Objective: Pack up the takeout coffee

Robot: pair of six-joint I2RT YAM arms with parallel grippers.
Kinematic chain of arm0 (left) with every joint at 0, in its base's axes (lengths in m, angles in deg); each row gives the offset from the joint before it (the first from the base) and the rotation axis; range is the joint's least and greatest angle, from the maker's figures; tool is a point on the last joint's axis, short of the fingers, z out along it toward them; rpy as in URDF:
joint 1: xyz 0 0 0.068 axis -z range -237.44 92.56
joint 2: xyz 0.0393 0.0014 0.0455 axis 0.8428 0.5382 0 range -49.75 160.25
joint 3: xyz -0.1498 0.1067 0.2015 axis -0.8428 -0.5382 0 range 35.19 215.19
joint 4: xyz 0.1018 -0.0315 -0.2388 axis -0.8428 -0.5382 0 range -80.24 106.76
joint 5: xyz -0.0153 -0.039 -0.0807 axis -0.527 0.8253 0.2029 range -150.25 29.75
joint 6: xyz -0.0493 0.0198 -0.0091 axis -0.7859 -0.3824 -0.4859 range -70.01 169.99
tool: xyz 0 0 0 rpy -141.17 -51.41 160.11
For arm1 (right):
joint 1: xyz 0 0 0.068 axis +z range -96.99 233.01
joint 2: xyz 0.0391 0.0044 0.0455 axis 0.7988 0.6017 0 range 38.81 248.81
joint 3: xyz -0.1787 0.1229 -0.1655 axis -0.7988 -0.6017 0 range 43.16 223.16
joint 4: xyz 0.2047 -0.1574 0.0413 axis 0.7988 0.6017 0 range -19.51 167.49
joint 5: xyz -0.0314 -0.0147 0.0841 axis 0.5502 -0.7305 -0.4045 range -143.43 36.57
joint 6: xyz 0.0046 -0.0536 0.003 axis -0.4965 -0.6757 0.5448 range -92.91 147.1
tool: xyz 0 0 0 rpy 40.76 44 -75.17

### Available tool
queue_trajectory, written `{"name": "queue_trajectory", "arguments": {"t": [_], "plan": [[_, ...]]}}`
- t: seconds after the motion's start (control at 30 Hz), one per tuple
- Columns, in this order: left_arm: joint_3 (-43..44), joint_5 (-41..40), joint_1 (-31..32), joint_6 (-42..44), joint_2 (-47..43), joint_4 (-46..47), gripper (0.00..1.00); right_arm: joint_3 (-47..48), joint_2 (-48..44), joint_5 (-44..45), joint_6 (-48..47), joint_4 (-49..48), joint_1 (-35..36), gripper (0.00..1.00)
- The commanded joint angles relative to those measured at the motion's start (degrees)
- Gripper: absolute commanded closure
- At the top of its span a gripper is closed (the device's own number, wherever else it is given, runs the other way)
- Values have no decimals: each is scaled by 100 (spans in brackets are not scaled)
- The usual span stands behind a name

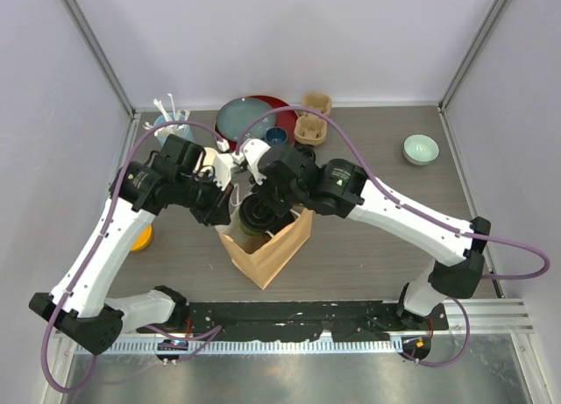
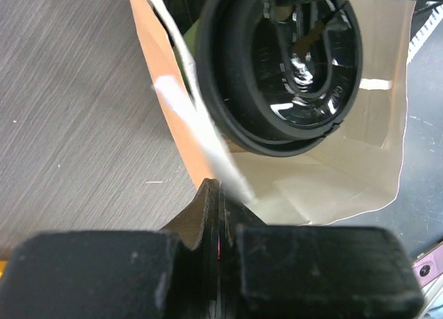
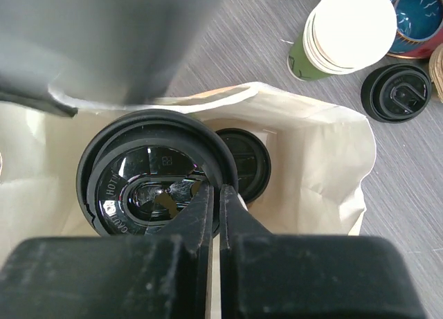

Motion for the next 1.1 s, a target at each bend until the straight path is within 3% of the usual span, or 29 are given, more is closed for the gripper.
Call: {"name": "queue_trajectory", "arguments": {"t": [0.0, 0.33, 0.73, 1.07], "plan": [[133, -47, -70, -332, 69, 759, 100, -335, -461, -254, -457, 336, 325, 99], [204, -48, -70, -359, 61, 786, 100, -309, -506, -438, -650, 388, 466, 99], [98, 673, -70, -289, 52, 733, 100, -212, 504, -289, -931, 160, 475, 99], [160, 341, -78, -376, 35, 856, 100, -940, 128, -781, -1344, -165, 475, 99]]}}
